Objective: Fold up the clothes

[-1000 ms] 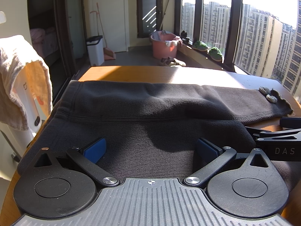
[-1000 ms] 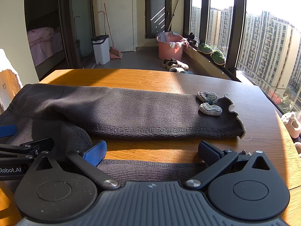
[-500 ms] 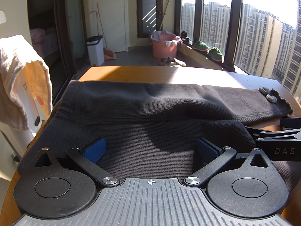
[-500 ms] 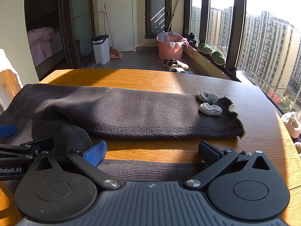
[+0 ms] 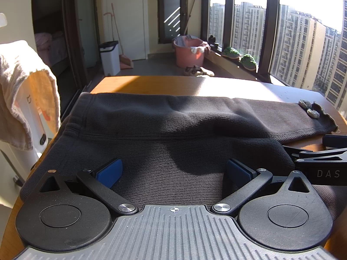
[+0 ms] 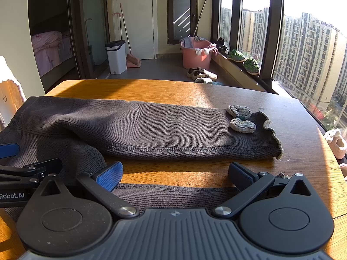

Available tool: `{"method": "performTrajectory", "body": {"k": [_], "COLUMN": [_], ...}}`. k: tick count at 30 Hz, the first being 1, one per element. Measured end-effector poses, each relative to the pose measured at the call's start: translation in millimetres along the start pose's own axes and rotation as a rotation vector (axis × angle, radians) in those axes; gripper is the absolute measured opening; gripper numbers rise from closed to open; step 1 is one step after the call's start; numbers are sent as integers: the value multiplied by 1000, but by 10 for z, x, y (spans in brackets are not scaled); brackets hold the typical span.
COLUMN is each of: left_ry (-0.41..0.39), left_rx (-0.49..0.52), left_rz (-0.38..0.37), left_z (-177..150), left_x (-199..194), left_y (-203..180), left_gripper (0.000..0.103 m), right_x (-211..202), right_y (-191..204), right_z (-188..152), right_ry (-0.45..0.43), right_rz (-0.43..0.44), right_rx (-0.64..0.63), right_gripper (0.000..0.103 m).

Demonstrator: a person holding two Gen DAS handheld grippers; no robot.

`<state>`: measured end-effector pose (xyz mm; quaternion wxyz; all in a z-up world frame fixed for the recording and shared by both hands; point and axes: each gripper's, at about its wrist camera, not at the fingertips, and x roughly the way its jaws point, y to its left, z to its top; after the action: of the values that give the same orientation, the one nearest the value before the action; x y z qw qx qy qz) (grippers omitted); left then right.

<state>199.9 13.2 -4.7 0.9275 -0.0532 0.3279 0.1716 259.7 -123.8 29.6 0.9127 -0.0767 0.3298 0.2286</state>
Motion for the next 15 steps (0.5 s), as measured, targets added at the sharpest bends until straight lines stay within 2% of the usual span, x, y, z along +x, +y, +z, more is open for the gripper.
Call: {"method": "performTrajectory", "body": {"k": [15], "left_ry": [0], "left_rx": [0], "left_rz": [0], "left_z": [-1], "left_x": [-7], "left_y": [-1], "left_gripper": [103], "right_x": [-1], "right_y": [4], "right_z": [-8], "right_ry": [-1], "right_rz": [-2], "right_rx": [2], "right_gripper": [103]}}
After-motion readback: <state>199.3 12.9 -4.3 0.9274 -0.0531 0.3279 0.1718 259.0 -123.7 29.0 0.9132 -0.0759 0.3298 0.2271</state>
